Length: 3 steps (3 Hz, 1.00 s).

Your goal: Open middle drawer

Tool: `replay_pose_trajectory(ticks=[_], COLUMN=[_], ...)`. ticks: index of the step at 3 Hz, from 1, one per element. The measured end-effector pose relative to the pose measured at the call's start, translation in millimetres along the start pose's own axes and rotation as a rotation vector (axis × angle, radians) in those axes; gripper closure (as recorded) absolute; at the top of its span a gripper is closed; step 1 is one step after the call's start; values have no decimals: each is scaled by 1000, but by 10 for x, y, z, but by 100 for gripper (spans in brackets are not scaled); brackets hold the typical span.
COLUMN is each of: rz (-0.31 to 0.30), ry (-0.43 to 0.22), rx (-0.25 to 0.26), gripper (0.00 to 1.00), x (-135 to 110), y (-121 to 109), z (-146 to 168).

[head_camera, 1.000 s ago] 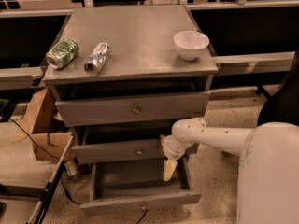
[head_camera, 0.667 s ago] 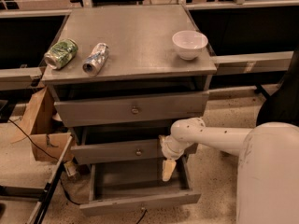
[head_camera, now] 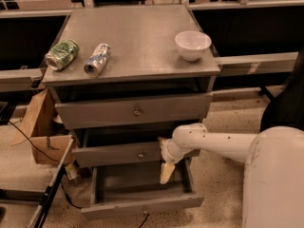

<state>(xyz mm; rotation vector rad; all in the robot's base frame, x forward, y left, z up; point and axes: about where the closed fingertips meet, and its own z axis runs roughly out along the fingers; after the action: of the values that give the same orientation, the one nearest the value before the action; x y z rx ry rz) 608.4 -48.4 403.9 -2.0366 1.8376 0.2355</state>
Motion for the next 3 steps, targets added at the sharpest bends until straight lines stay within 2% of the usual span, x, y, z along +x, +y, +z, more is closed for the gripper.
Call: replay_pose_trajectory(ticks=[1, 2, 3], rz=[15, 25, 18], ry=[-69, -103, -75], rx=[117, 175, 162], gripper=[0, 0, 0], x=[-228, -296, -226], y=[-133, -250, -207], z=[85, 64, -17])
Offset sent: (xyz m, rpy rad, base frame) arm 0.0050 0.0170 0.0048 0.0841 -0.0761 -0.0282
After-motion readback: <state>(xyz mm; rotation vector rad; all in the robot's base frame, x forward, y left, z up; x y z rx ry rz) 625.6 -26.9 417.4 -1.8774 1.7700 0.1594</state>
